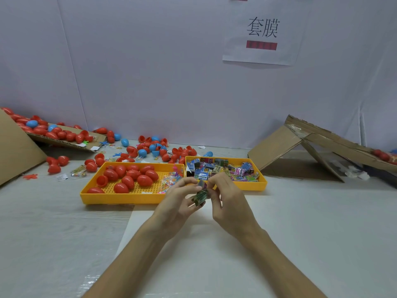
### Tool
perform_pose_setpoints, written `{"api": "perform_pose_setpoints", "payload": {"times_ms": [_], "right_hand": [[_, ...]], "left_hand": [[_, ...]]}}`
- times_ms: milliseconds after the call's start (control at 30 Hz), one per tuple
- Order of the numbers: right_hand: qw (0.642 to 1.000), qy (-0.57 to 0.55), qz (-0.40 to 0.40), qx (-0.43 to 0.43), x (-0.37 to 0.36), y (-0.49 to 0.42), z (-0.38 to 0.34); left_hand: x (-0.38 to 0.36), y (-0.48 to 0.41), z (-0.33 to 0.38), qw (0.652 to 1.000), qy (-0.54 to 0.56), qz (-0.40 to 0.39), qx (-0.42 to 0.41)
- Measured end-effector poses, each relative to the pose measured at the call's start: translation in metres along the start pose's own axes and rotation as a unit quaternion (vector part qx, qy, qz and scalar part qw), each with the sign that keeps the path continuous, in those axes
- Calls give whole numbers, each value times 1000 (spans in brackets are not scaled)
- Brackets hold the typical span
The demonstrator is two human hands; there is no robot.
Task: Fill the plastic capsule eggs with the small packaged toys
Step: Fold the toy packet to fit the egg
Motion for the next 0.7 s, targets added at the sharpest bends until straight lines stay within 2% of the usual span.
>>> {"api": "perform_pose_setpoints", "payload": {"times_ms": [167,467,533,633,700], "right_hand": [[1000,-1,6,-14,2,0,3],[995,-7,70,-72,14,2,27],[989,-4,102,-103,22,3,37],[965,-15,174,-194,46,13,70],[957,-36,168,-234,48,19,86]], "left_hand": [[-3,2,1,1000,7,-4,-2],[-4,0,1,999,-34,1,-15],[-4,0,0,999,-45,0,-17],[0,0,1,997,-68,10,-18],[1,1,8,983,-171,31,-59]]}}
Point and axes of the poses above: each hand's wrist, its own y-axis away from the middle knuckle, its own x-axis out of the back of the hand, z = x × y, the point moved 10 cm from there along -y, towards the middle knuckle, and after that the axes turned 4 degrees about -z, right-handed, at the moved point
